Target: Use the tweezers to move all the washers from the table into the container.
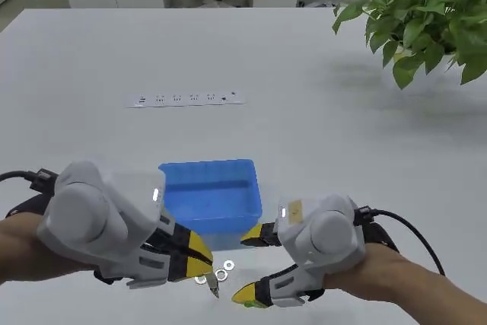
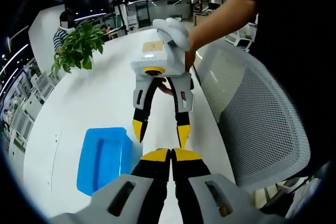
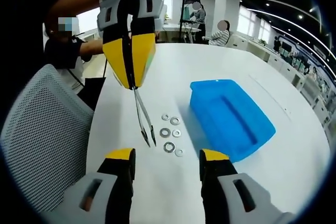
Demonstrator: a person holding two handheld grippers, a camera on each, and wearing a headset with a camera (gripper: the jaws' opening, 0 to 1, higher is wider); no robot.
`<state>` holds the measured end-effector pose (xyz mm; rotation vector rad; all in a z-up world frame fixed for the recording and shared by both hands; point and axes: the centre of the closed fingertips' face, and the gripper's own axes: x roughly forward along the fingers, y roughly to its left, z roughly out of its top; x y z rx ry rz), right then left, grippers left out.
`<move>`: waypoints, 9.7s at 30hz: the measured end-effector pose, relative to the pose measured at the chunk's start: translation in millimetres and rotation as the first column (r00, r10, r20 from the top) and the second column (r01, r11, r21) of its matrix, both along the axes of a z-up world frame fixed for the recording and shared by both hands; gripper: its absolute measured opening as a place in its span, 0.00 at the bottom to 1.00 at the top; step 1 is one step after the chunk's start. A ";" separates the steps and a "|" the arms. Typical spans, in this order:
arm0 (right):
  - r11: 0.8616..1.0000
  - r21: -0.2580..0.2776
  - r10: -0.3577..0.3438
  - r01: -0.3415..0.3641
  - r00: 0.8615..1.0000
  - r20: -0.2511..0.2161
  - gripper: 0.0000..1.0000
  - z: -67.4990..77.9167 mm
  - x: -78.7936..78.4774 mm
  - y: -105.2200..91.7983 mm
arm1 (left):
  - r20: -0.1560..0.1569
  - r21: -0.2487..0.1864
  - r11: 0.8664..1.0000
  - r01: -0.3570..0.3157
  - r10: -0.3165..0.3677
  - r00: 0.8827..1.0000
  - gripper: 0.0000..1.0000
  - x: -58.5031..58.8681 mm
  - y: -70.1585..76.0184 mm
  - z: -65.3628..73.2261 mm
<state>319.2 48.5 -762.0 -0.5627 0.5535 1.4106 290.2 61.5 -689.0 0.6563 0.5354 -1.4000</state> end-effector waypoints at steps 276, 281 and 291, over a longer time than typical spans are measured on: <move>0.999 0.035 0.041 -0.040 0.999 -0.025 0.25 16.7 110.8 42.1 | 0.001 -0.251 0.924 -0.290 0.300 0.954 0.06 130.2 22.0 19.9; 0.999 0.046 0.025 -0.024 1.000 -0.017 0.30 27.2 107.8 35.0 | 0.027 -0.247 0.925 -0.288 0.304 0.952 0.06 130.6 23.1 29.7; 0.999 0.046 -0.030 0.030 1.000 -0.002 0.40 40.4 105.0 16.4 | 0.050 -0.229 0.933 -0.279 0.297 0.953 0.06 125.3 23.2 42.9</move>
